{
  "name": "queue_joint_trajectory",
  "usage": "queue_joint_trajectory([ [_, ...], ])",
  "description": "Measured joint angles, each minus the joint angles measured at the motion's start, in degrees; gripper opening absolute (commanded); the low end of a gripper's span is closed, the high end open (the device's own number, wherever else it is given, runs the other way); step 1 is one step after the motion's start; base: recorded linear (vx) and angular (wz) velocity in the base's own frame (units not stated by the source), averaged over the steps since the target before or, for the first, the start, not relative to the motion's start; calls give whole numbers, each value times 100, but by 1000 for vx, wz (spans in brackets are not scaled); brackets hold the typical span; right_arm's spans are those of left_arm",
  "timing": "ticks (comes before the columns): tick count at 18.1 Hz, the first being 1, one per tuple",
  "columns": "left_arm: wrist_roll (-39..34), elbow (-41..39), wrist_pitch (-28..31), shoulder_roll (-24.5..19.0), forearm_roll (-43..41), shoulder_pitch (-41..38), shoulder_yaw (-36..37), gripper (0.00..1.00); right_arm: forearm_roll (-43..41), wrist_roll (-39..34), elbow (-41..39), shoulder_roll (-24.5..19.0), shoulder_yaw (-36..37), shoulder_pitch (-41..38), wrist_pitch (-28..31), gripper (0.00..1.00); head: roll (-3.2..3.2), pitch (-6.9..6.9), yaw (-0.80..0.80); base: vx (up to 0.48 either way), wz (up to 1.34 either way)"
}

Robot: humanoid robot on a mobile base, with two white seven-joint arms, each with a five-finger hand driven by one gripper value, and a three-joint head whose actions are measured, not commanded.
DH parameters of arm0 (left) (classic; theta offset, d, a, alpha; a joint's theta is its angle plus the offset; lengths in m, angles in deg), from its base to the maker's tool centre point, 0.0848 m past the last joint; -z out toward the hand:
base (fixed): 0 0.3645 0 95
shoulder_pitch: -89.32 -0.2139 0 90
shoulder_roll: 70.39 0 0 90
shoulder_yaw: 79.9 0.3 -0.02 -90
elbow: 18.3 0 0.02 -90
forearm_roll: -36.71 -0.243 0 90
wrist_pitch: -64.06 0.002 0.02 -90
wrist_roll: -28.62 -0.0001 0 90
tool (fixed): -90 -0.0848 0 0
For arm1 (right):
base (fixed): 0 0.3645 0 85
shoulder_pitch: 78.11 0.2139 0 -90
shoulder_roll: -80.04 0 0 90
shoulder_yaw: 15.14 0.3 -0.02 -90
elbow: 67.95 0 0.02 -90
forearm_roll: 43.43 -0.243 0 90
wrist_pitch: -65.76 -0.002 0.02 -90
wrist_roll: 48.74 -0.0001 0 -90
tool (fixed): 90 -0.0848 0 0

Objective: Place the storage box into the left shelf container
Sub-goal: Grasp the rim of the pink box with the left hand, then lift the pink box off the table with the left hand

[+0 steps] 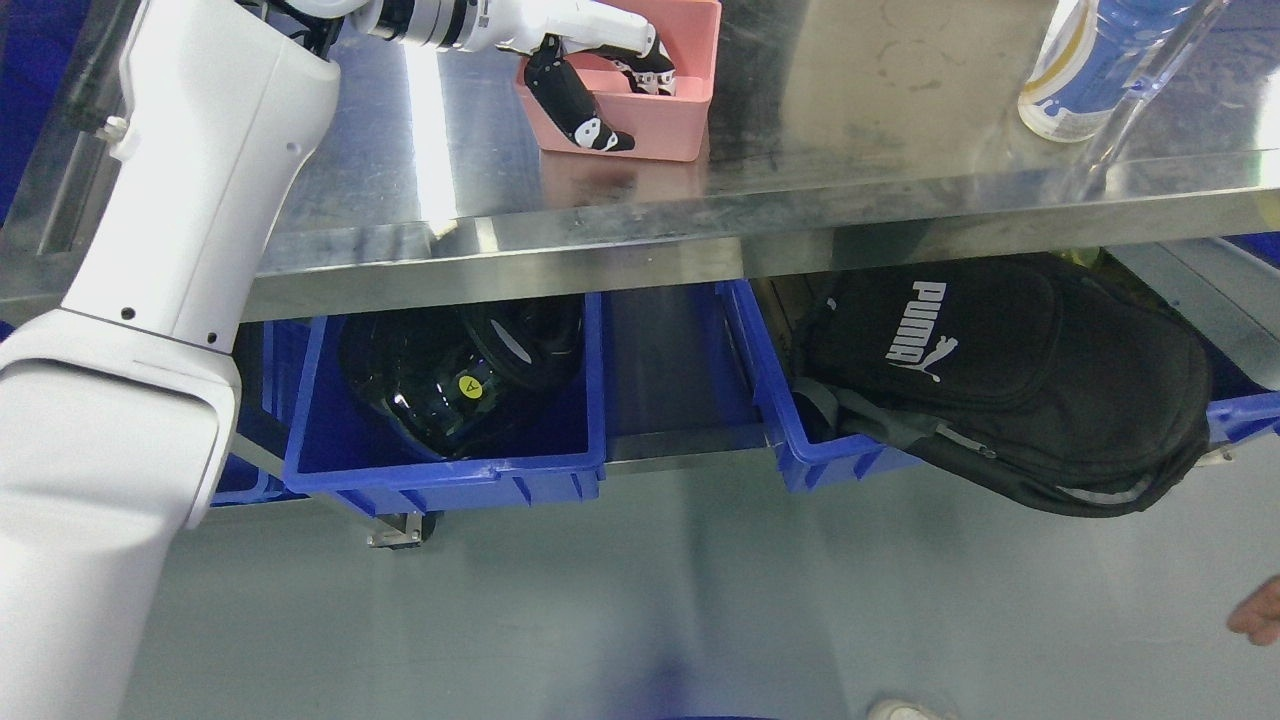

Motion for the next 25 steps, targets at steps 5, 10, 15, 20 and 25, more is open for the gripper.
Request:
queue_joint_trajectory([
  [5,-12,413,-142,197,-15,-61,-736,0,0,2,0,0,0,0,-6,100,0,0,0,0,0],
  [10,-48,434,575,409,250,-265,-1656,0,0,8,0,0,0,0,-40,100,0,0,0,0,0],
  [15,-218,252,1213,538,1357,-489,-2266,0,0,22,0,0,0,0,-8,100,0,0,0,0,0],
  [20,-1164,-355,1415,630,2877,-1053,-2721,1,0,10,0,0,0,0,2,100,0,0,0,0,0],
  [25,-2160,-1438,1462,681,3684,-1936,-2910,1,0,1,0,0,0,0,3,100,0,0,0,0,0],
])
